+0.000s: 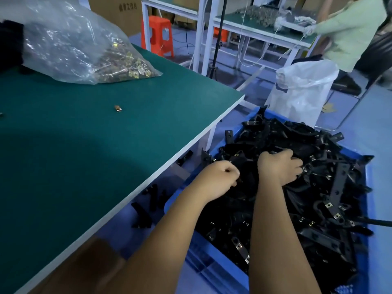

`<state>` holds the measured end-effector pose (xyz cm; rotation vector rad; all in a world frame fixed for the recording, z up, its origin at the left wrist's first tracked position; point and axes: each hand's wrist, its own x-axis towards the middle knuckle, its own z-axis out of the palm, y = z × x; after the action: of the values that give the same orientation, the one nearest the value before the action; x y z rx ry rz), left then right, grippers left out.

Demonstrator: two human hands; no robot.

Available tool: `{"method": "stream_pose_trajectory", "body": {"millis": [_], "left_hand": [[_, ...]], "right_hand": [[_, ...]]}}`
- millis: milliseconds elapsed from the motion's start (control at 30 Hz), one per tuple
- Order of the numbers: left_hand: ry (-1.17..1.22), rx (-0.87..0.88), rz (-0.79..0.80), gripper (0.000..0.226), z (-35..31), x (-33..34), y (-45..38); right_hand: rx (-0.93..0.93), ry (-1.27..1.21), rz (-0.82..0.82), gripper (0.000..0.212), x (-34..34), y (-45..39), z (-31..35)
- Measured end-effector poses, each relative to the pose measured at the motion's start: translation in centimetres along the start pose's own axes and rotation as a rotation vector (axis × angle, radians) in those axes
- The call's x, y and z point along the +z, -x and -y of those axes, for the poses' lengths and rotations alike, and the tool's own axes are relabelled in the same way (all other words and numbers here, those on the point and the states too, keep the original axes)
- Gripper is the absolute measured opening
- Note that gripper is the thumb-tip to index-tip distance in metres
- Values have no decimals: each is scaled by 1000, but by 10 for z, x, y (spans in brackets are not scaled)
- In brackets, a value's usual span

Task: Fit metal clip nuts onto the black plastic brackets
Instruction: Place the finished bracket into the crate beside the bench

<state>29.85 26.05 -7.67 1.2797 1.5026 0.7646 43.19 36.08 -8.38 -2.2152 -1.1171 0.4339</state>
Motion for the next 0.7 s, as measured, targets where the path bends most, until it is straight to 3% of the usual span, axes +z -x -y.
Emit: {"method": "stream_pose_trajectory", "body": {"millis": [100, 233, 333, 467, 567, 700], "left_hand": [[57, 75, -39, 18, -15, -15, 9], [132, 272, -92, 21, -40, -54, 32], [173, 373, -285, 28, -46, -103, 55], [355, 380, -707, 32, -22, -174, 91], [374, 351, -963, 32, 13, -220, 126], [322, 247, -1226, 29, 62, -267, 173]], "right_hand": [[-121, -127, -78, 47, -3, 17, 25], [-315, -285, -64, 41, -5, 51, 83], [-517, -396, 12, 37, 4, 102, 136], [-838, -553, 339, 26, 36, 202, 192], [-861, -685, 675, 18, 60, 273, 216], [-1027, -597, 897, 17, 90, 355, 235]]}}
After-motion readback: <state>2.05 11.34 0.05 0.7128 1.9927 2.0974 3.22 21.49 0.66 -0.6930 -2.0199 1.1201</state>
